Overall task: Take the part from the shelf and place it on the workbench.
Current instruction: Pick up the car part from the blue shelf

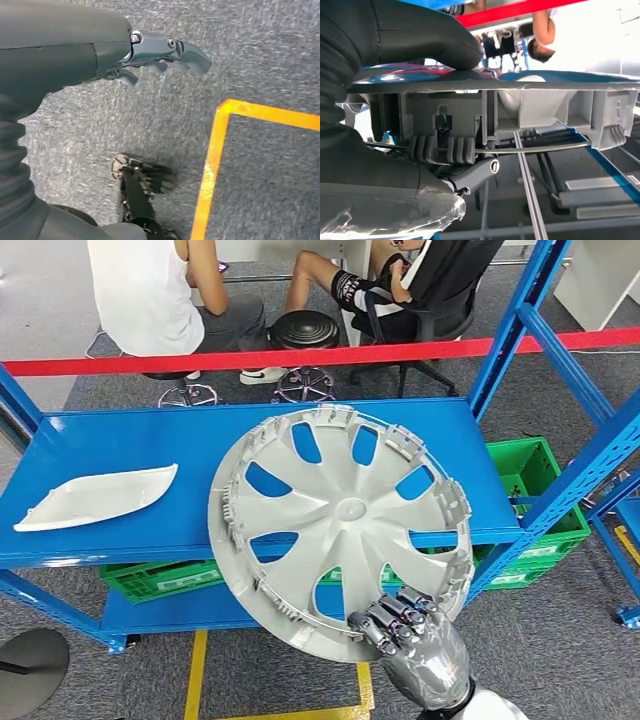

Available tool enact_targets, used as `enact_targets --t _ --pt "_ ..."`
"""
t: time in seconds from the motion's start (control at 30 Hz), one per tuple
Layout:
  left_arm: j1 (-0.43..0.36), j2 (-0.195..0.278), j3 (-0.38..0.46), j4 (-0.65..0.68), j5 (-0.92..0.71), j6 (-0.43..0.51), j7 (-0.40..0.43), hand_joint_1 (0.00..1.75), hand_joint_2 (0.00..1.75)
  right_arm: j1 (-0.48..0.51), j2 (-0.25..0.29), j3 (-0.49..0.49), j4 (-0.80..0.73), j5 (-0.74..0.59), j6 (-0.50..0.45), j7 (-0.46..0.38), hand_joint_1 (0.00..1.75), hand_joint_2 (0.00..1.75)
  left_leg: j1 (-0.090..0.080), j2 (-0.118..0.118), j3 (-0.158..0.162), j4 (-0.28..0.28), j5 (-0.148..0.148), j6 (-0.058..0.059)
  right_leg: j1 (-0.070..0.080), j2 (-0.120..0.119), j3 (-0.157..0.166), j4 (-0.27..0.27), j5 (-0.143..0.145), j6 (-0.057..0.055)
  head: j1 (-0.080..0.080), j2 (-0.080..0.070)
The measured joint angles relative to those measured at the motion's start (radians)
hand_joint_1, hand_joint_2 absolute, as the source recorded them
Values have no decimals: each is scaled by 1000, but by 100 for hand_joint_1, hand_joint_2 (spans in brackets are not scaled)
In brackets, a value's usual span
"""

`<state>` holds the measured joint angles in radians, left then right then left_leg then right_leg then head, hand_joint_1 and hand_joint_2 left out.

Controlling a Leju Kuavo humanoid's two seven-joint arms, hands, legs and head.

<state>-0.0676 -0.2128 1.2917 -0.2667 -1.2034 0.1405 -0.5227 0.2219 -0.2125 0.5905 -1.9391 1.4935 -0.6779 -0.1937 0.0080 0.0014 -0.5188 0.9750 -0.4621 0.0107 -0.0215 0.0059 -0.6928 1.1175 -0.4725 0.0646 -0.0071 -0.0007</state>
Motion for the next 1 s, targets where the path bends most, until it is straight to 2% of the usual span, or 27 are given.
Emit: enact_targets --t 0.03,0.07,0.1,0.13,0.17,0.2,0.23,0.27,0.3,0.33,0.4,0.43,0.47,0.5,0.57,0.6,0.63,0.67,0.7,0.73,0.77,0.8,0.83,0.9,0.93,0.97,1.0 --pt "0 0 -3 1 -1 1 0 0 175 3 0 -3 -7 7 0 5 175 175 -1 0 -13 0 10 4 1 0 -18 67 -50 1 1 0" --pt "-1 0 -5 2 -3 1 0 0 175 6 0 -5 -13 13 0 10 175 175 -3 1 -26 1 21 5 2 0 -31 133 -84 3 1 0" --pt "-1 -1 -8 3 -5 1 0 0 175 9 0 -6 -18 18 0 17 175 175 -5 2 -41 2 32 6 3 0 -33 180 -96 4 1 0" --pt "-1 -1 -10 4 -8 2 1 0 175 12 0 -7 -24 25 0 26 175 175 -6 3 -54 3 42 6 3 0 -19 194 -87 3 1 0" --pt "-2 -1 -11 4 -10 2 1 0 175 15 0 -7 -31 33 0 38 175 175 -7 5 -68 4 52 4 4 -1 14 171 -62 1 1 0" --pt "-3 -1 -13 5 -14 3 1 0 175 18 0 -6 -38 42 0 51 175 175 -8 6 -79 5 61 2 4 -4 63 115 -36 -1 1 0" --pt "-3 -1 -14 5 -16 3 1 0 175 20 -1 -3 -47 51 0 65 175 175 -9 6 -88 7 69 -2 6 -11 120 38 -29 -3 1 0" --pt "-4 -1 -16 6 -19 3 1 0 175 21 -2 0 -56 59 0 78 175 175 -10 6 -93 9 76 -6 8 -18 172 -34 -33 -7 0 0" --pt "-5 0 -18 6 -22 4 2 0 175 22 -3 3 -64 65 0 90 175 175 -11 7 -96 11 84 -12 11 -23 204 -86 -44 -10 0 0" --pt "-6 0 -21 7 -25 4 3 0 175 23 -5 5 -72 69 0 100 175 175 -11 9 -98 11 92 -18 15 -25 216 -114 -55 -15 1 0" --pt "-7 0 -28 8 -32 6 4 0 175 25 -10 7 -85 73 0 111 175 175 -8 13 -101 10 101 -30 16 -20 201 -119 -44 -30 2 0" --pt "-7 1 -31 9 -35 6 5 0 175 25 -11 6 -91 74 0 111 175 175 -7 13 -107 17 87 -37 15 -17 191 -118 -34 -39 2 0" --pt "-7 1 -33 10 -39 6 5 0 175 26 -12 5 -96 75 0 110 175 175 -7 12 -118 40 53 -44 13 -15 180 -119 -22 -47 0 0" --pt "-7 2 -36 11 -44 6 5 0 175 27 -12 2 -101 76 0 106 175 175 -6 10 -133 84 2 -49 12 -12 167 -120 -9 -52 -1 0" --pt "-10 2 -42 12 -52 6 5 0 175 35 -12 -9 -111 78 0 95 175 175 -5 8 -168 216 -97 -55 12 -3 137 -118 20 -56 -3 0" --pt "-11 3 -46 12 -56 6 5 0 175 40 -12 -15 -116 79 0 89 175 175 -5 8 -176 270 -118 -57 12 1 121 -117 33 -55 -3 0" --pt "-12 3 -50 13 -59 6 6 0 175 45 -12 -22 -121 79 0 84 175 175 -5 7 -169 297 -112 -57 12 4 104 -116 46 -53 -3 0" --pt "-14 3 -54 13 -61 7 6 0 175 50 -12 -29 -125 80 0 81 175 175 -5 6 -144 289 -89 -56 11 9 88 -116 57 -50 -3 0" --pt "-15 4 -57 14 -63 7 6 0 175 56 -12 -35 -129 81 0 78 175 175 -4 3 -102 245 -59 -54 11 13 73 -114 69 -47 -3 0" --pt "-17 4 -60 14 -64 8 7 0 175 62 -12 -41 -134 81 0 77 175 175 -3 -7 -47 176 -42 -52 10 18 60 -113 80 -43 -3 0" --pt "-20 4 -63 14 -65 8 8 0 175 68 -12 -47 -139 82 0 77 175 175 -3 -17 9 96 -41 -47 11 22 50 -111 90 -38 -3 0" --pt "-22 4 -65 15 -67 8 9 0 175 73 -12 -52 -144 83 0 77 175 175 -3 -27 49 34 -48 -41 12 26 43 -111 102 -33 -2 0" --pt "-24 4 -67 16 -69 8 11 0 175 79 -12 -58 -150 84 0 78 175 175 -5 -33 72 -6 -58 -35 12 29 39 -112 113 -27 -2 0" --pt "-27 5 -72 17 -73 8 14 0 175 91 -12 -67 -159 85 0 80 175 175 -8 -27 67 -18 -54 -19 10 36 34 -119 134 -15 -3 0" --pt "-27 6 -75 18 -74 8 16 0 175 97 -12 -72 -163 85 0 82 175 175 -8 -21 59 -18 -45 -10 9 34 28 -116 127 -10 -3 0" --pt "-28 7 -78 19 -76 8 18 0 175 103 -12 -76 -166 85 0 84 175 175 -8 -14 50 -18 -35 0 7 29 19 -99 102 -6 -1 0" --pt "-28 8 -81 19 -78 8 21 0 175 108 -12 -80 -169 85 0 87 175 175 -7 -6 37 -18 -23 8 7 21 6 -60 56 -3 1 0"
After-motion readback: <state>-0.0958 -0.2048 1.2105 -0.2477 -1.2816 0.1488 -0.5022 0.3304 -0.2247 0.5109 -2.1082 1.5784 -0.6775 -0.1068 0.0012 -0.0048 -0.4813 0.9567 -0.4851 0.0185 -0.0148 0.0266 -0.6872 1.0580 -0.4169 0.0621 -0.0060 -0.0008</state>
